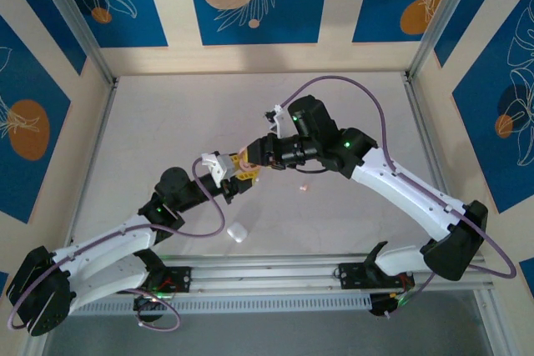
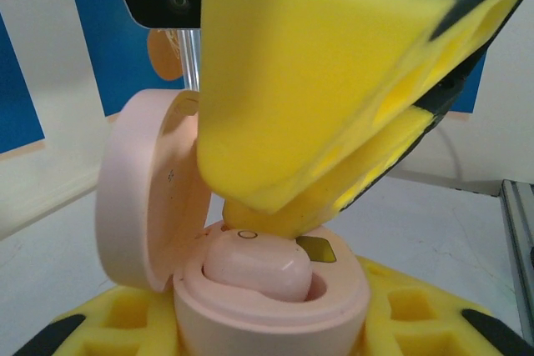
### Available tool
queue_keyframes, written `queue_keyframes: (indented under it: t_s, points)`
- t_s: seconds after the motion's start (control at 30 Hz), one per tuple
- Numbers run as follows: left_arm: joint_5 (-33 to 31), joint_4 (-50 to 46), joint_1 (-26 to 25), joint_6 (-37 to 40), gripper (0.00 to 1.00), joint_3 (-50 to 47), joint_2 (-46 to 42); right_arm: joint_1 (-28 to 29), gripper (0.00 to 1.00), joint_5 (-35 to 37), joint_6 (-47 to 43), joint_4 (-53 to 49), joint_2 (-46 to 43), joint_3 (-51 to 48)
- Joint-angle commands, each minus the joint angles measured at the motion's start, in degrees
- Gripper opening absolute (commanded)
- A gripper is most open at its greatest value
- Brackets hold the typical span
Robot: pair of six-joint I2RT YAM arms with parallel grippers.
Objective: Insert the wireless bluetooth earbuds into the charging case
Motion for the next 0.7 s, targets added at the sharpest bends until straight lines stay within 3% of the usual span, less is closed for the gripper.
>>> queue_keyframes:
  t_s: [0.0,0.27,0.4,0.53,0.67]
  points:
    - [1.60,3.96,-0.30,0.25,0.33,0.78,-1.30,0.36,0.33,2.66,-1.12,-3.89,0.21,1.46]
    - [-0.17,3.20,-0.32,0.69,0.32,0.01,-2.12,0.36,0.41,0.59,-5.13,-0.09,-5.81,1.11]
    - [-1.56,2.22,-0.31,0.96,0.32,-0.52,-3.17,-1.32,0.43,6.94,-6.91,0.43,-14.04,-1.95]
    - [-2.31,1.61,-0.34,0.05,0.32,-1.40,-4.44,-10.30,0.44,13.66,-4.49,-4.37,-21.45,-8.58]
    - [-2.74,0.67,-0.37,-1.19,0.32,-2.03,-6.30,-22.60,0.43,10.82,-3.55,-10.80,-21.21,-16.55]
